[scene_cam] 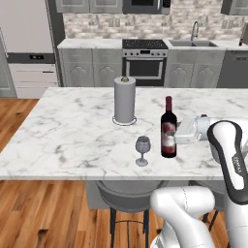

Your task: There is a wine glass and glass cup on the dining counter. Place the wine bottle next to the wine glass and the juice bottle next to the glass cup.

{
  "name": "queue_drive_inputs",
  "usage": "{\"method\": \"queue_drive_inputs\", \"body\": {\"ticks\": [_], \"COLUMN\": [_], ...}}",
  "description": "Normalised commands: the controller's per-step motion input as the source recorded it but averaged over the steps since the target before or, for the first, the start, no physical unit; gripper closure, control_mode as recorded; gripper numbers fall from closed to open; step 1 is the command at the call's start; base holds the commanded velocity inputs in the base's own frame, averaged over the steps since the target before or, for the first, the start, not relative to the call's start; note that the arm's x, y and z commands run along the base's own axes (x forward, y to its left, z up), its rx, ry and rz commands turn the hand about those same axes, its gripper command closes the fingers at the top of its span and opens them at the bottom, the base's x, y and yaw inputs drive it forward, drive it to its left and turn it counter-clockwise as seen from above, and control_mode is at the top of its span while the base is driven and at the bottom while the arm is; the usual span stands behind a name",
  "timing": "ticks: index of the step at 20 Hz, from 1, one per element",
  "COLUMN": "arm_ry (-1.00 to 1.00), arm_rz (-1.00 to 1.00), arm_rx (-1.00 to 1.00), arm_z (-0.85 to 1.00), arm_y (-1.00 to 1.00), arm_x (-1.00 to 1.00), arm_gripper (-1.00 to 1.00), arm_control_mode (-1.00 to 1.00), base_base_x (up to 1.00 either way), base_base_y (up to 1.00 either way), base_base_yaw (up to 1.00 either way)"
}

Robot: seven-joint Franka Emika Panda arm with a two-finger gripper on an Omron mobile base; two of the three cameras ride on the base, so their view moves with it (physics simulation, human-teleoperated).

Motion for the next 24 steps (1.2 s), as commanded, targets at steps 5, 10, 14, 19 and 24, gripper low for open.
{"method": "queue_drive_inputs", "body": {"ticks": [5, 10, 14, 19, 24], "arm_ry": [0.0, 0.0, 0.0, 0.0, -0.03], "arm_rz": [0.0, 0.0, 0.0, 0.0, 0.02], "arm_rx": [0.0, 0.0, 0.0, 0.0, 0.0], "arm_z": [0.0, 0.0, 0.0, 0.0, 0.0], "arm_y": [0.0, 0.0, 0.0, 0.0, -0.07], "arm_x": [0.0, 0.0, 0.0, 0.0, 0.05], "arm_gripper": [1.0, 1.0, 1.0, 1.0, 1.0], "arm_control_mode": [1.0, 1.0, 1.0, 1.0, -1.0], "base_base_x": [0.04, 0.0, 0.0, 0.0, 0.0], "base_base_y": [0.0, 0.0, 0.0, 0.0, 0.0], "base_base_yaw": [-0.02, 0.0, 0.0, 0.0, 0.0]}}
